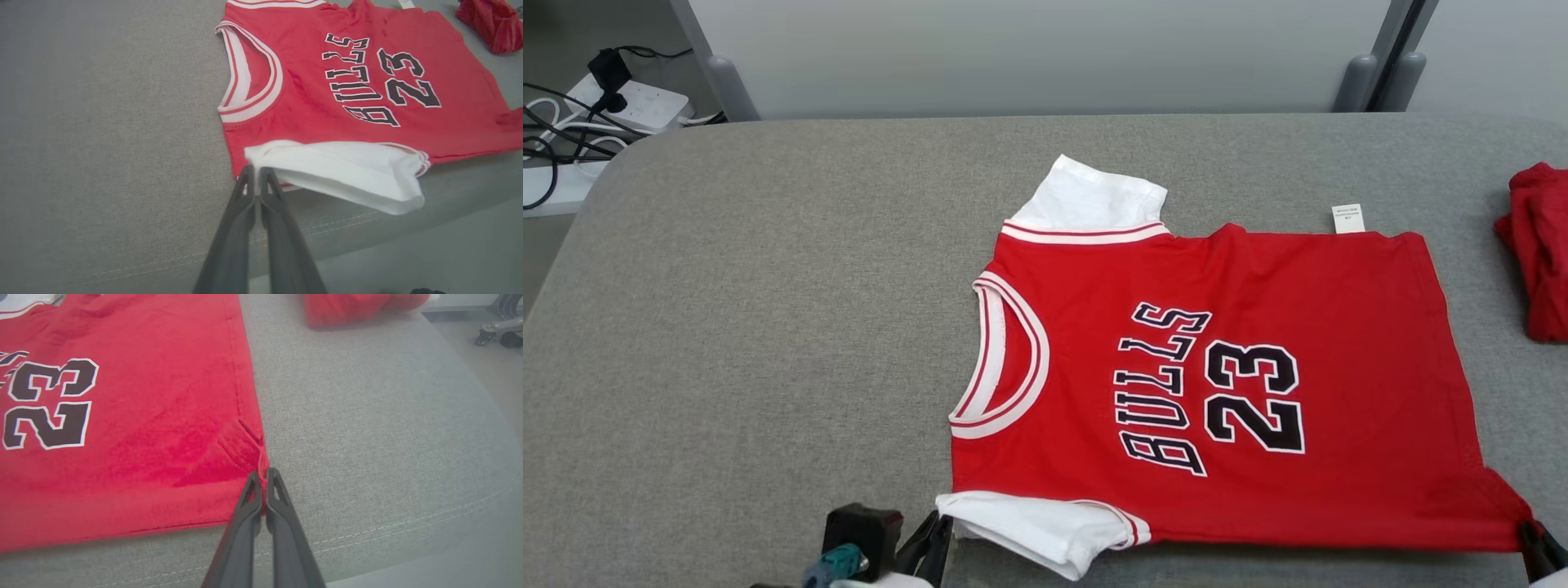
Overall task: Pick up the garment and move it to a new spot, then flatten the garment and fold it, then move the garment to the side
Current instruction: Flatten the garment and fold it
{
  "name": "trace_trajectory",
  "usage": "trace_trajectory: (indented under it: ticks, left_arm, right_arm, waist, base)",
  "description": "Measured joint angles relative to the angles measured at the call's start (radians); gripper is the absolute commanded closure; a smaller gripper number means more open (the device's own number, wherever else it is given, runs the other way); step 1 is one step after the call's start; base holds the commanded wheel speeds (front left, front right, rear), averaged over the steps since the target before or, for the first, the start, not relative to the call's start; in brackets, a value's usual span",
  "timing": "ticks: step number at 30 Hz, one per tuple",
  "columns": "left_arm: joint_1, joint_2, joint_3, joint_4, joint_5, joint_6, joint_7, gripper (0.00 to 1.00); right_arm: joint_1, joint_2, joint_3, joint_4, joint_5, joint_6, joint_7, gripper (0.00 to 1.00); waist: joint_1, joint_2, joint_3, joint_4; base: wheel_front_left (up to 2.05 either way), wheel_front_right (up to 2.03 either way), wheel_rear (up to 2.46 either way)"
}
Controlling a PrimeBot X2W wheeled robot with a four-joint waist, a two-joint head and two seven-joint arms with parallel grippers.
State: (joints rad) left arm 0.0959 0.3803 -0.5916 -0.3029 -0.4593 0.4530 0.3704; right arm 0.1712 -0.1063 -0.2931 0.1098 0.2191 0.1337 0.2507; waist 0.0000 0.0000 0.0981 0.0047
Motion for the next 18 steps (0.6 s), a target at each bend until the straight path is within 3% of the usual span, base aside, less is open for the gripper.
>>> trace_trajectory:
  ticks: [18]
  left_arm:
    - [-0.347, -0.134, -0.025, 0.333, 0.012, -0.137, -0.125, 1.0]
  right_arm:
    - [-0.338, -0.041, -0.01, 0.327, -0.074, 0.0, -0.031, 1.0]
  waist:
    - [-0.0001, 0.0, 0.091, 0.044]
  base:
    - [0.0, 0.0, 0.0]
